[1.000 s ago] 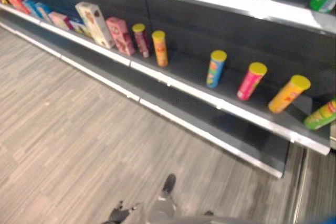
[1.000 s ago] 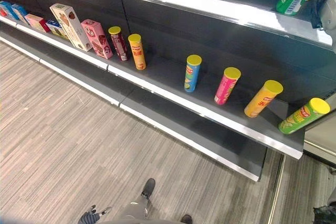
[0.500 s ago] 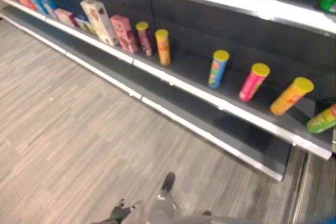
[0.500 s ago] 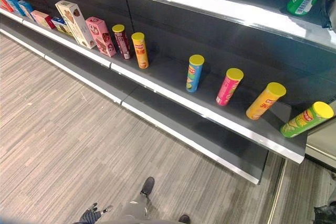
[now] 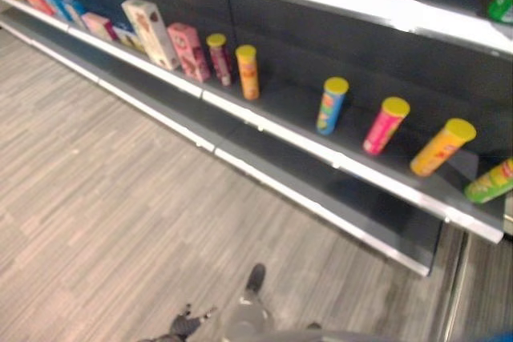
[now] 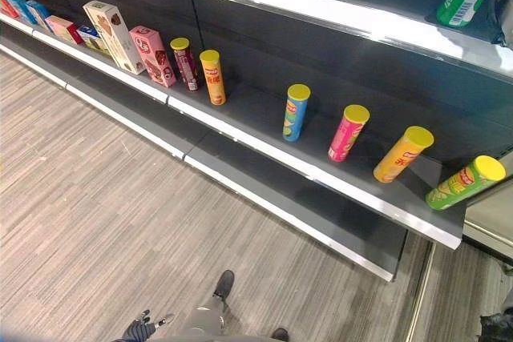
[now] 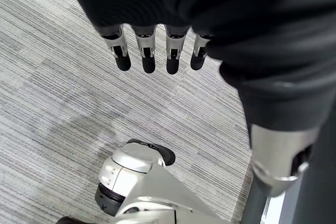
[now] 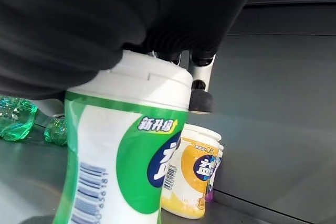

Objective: Put the goods on the table back onto the shelves and tidy them up.

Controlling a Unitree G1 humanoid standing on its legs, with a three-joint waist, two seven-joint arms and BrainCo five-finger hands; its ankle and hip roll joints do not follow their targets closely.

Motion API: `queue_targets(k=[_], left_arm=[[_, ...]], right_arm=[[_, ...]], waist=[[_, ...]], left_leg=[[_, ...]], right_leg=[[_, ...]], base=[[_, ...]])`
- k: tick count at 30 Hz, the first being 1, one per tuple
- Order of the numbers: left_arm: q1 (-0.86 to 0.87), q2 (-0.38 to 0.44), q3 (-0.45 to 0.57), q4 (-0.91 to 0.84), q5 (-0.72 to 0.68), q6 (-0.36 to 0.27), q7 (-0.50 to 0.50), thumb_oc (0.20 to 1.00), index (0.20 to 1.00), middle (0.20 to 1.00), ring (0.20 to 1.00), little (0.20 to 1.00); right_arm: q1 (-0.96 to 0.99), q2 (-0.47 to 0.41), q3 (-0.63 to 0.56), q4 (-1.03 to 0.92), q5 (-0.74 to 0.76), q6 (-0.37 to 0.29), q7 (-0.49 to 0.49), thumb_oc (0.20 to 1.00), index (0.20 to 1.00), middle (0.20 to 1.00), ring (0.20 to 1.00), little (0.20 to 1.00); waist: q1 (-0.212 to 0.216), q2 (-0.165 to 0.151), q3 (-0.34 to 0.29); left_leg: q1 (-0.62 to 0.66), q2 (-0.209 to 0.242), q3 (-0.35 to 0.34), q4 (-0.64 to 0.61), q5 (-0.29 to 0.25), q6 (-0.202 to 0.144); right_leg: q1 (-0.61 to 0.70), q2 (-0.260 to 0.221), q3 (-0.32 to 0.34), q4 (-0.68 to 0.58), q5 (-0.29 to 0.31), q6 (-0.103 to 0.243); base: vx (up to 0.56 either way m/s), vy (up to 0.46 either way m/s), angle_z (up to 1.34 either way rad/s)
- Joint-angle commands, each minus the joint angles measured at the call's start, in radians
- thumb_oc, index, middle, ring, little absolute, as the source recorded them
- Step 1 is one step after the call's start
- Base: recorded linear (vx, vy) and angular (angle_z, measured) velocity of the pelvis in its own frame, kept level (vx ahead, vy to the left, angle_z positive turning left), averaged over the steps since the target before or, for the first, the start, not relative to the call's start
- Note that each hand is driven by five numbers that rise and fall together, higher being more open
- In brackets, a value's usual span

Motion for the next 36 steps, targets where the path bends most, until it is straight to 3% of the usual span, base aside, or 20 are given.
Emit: queue_targets(k=[1, 2, 3, 20, 28, 30, 32, 34, 36], left_arm=[[-0.093, 0.068, -0.001, 0.035, -0.005, -0.026, 0.01, 1.0, 1.0, 1.0, 1.0, 1.0], [-0.093, 0.068, -0.001, 0.034, -0.004, -0.027, 0.009, 1.0, 1.0, 1.0, 1.0, 1.0], [-0.093, 0.068, -0.001, 0.033, -0.002, -0.026, 0.01, 1.0, 1.0, 1.0, 1.0, 1.0], [-0.091, 0.068, 0.012, 0.042, 0.0, -0.022, 0.008, 1.0, 1.0, 1.0, 1.0, 1.0], [-0.087, 0.065, 0.029, 0.038, -0.001, -0.02, 0.018, 1.0, 1.0, 1.0, 1.0, 1.0], [-0.082, 0.062, 0.036, 0.034, 0.001, -0.017, 0.024, 1.0, 1.0, 1.0, 1.0, 1.0], [-0.069, 0.046, 0.06, 0.029, 0.008, -0.008, 0.03, 1.0, 1.0, 1.0, 1.0, 1.0], [-0.063, 0.049, 0.069, 0.025, 0.01, -0.005, 0.031, 1.0, 1.0, 1.0, 1.0, 1.0], [-0.057, 0.031, 0.083, 0.025, 0.032, 0.001, 0.03, 1.0, 1.0, 1.0, 1.0, 1.0]], right_arm=[[-0.116, 0.012, 0.005, 0.017, 0.017, 0.011, -0.014, 0.438, 0.438, 0.438, 0.438, 0.438], [-0.114, 0.014, 0.002, 0.02, 0.015, 0.012, -0.015, 0.784, 0.784, 0.784, 0.784, 0.784], [-0.11, 0.015, -0.003, 0.023, 0.011, 0.013, -0.017, 1.0, 1.0, 1.0, 1.0, 1.0], [-0.127, 0.007, 0.009, 0.015, -0.006, 0.019, -0.022, 1.0, 1.0, 1.0, 1.0, 1.0], [-0.151, -0.041, 0.006, -0.072, -0.027, 0.031, -0.064, 1.0, 1.0, 1.0, 1.0, 1.0], [-0.146, -0.086, -0.018, -0.186, -0.025, 0.037, -0.082, 1.0, 1.0, 1.0, 1.0, 1.0], [-0.092, -0.186, -0.109, -0.421, -0.013, 0.037, -0.12, 1.0, 1.0, 1.0, 1.0, 1.0], [-0.019, -0.218, -0.191, -0.506, -0.008, 0.032, -0.128, 1.0, 1.0, 1.0, 1.0, 1.0], [0.132, -0.265, -0.358, -0.683, 0.032, -0.001, -0.143, 1.0, 1.0, 1.0, 1.0, 1.0]], waist=[[0.005, -0.119, 0.035], [0.005, -0.118, 0.036], [0.005, -0.117, 0.035], [-0.001, -0.115, 0.029], [-0.017, -0.115, 0.026], [-0.025, -0.113, 0.025], [-0.042, -0.104, 0.023], [-0.045, -0.107, 0.022], [-0.056, -0.09, 0.017]], left_leg=[[0.227, -0.063, 0.179, -0.016, -0.195, -0.004], [0.228, -0.063, 0.181, -0.016, -0.195, -0.004], [0.229, -0.063, 0.183, -0.016, -0.196, -0.004], [0.242, -0.062, 0.199, -0.016, -0.202, -0.002], [0.249, -0.059, 0.214, -0.016, -0.207, 0.0], [0.252, -0.059, 0.22, -0.016, -0.21, 0.003], [0.257, -0.057, 0.229, -0.016, -0.217, 0.009], [0.259, -0.056, 0.231, -0.016, -0.22, 0.012], [0.265, -0.056, 0.243, -0.016, -0.227, 0.02]], right_leg=[[-0.028, -0.12, 0.175, 0.002, 0.014, 0.15], [-0.028, -0.12, 0.174, 0.002, 0.014, 0.15], [-0.027, -0.121, 0.174, 0.002, 0.014, 0.15], [-0.02, -0.124, 0.183, -0.001, 0.016, 0.154], [-0.02, -0.124, 0.19, -0.001, 0.019, 0.156], [-0.022, -0.125, 0.195, 0.0, 0.02, 0.158], [-0.023, -0.127, 0.202, 0.002, 0.021, 0.161], [-0.024, -0.128, 0.206, 0.004, 0.022, 0.162], [-0.026, -0.133, 0.217, 0.004, 0.023, 0.165]], base=[[0.0, 0.0, 0.0], [0.0, 0.0, 0.0], [0.0, 0.0, 0.0], [0.0, 0.002, -0.01], [-0.01, 0.009, -0.01], [-0.02, 0.044, -0.12], [-0.01, 0.047, -0.12], [-0.01, 0.028, -0.19], [0.0, 0.045, -0.16]])
